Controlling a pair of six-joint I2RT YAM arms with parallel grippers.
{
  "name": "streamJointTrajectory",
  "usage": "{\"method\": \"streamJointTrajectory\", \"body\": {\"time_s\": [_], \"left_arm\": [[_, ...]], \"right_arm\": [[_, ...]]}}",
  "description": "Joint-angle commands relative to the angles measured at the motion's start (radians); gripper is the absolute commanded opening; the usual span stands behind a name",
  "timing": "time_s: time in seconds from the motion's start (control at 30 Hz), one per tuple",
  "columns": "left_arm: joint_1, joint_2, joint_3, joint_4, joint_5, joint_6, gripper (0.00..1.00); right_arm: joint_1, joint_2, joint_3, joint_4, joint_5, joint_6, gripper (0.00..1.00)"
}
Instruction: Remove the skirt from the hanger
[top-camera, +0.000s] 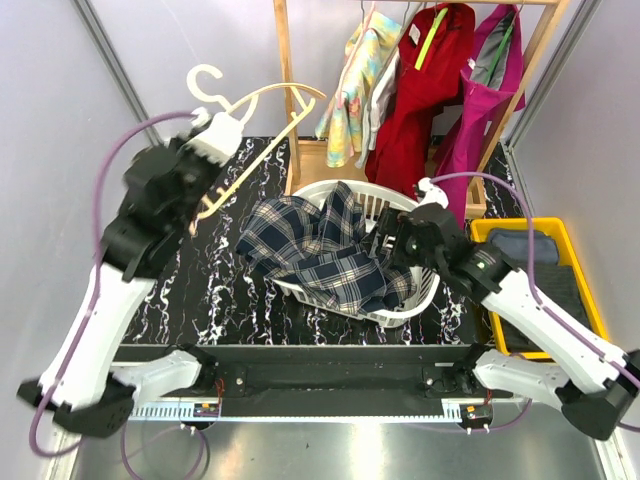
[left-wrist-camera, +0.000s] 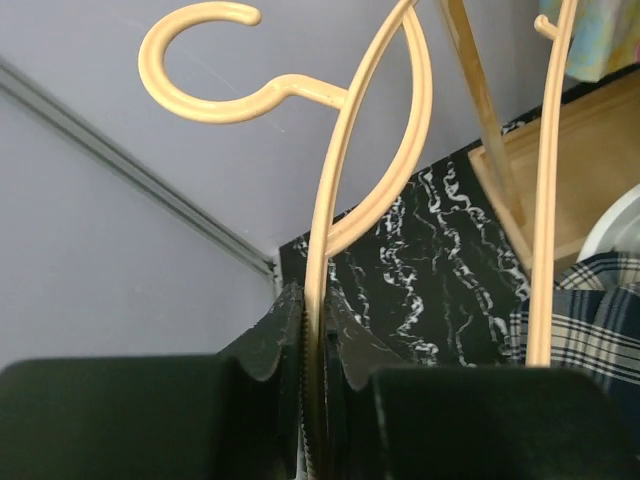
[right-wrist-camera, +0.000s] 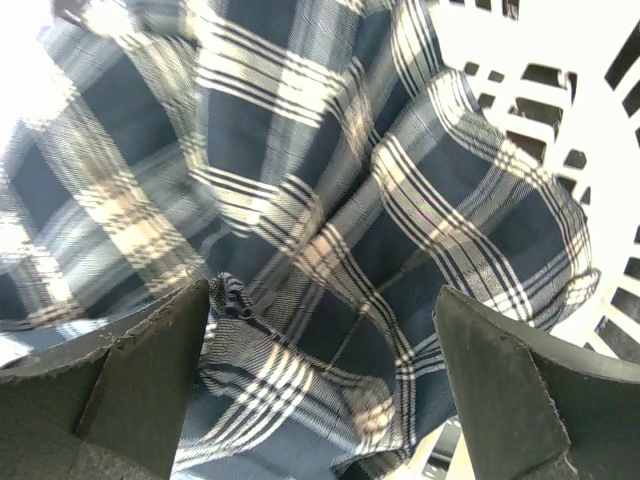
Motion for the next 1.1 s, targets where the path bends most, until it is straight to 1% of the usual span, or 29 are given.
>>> {"method": "streamJointTrajectory", "body": {"time_s": [0.0,0.1,0.13,0.17,0.27,0.3,0.33,0.4,0.43,0.53,0.67,0.73,0.9,0.93,1.07], "left_arm": [[-0.044,0.166,0.167,0.073,-0.131,0.173,0.00],[-0.079,0.248,0.202,0.174,-0.197,0.321,0.00],[-0.087,0.259,0.190,0.270,-0.210,0.413,0.00],[-0.097,0.271,0.166,0.316,-0.224,0.455,0.00],[-0.110,0.334,0.170,0.424,-0.230,0.559,0.00],[-0.114,0.346,0.167,0.454,-0.235,0.622,0.00],[-0.120,0.354,0.153,0.531,-0.247,0.657,0.00],[-0.142,0.363,0.127,0.612,-0.252,0.752,0.00],[-0.149,0.363,0.101,0.681,-0.252,0.778,0.00],[-0.189,0.365,0.064,0.777,-0.260,0.866,0.00],[-0.235,0.402,0.069,0.827,-0.273,0.932,0.00],[-0.242,0.423,0.087,0.850,-0.270,0.957,0.00],[-0.251,0.543,0.239,0.848,-0.260,0.966,0.00],[-0.251,0.566,0.301,0.838,-0.263,0.966,0.00],[-0.234,0.691,0.441,0.831,-0.249,0.964,0.00]], "right_arm": [[0.003,-0.077,0.055,0.045,0.042,-0.010,1.00],[0.005,-0.112,0.036,0.059,0.036,-0.001,1.00],[0.005,-0.123,0.022,0.068,0.036,0.005,1.00],[0.003,-0.141,0.015,0.075,0.034,0.008,1.00],[0.005,-0.173,-0.008,0.082,0.033,0.013,1.00],[0.005,-0.178,-0.014,0.082,0.034,0.013,1.00],[0.005,-0.184,-0.025,0.084,0.036,0.013,1.00],[0.005,-0.201,-0.036,0.087,0.036,0.010,0.99],[0.005,-0.206,-0.050,0.096,0.031,0.010,1.00],[0.005,-0.219,-0.068,0.113,0.020,0.005,1.00],[0.005,-0.216,-0.073,0.124,-0.001,-0.008,1.00],[0.005,-0.219,-0.083,0.139,-0.013,-0.010,1.00],[0.003,-0.238,-0.110,0.160,-0.027,0.002,1.00],[0.003,-0.244,-0.113,0.159,-0.030,0.004,1.00],[0.005,-0.273,-0.122,0.162,-0.038,0.012,0.99]]}}
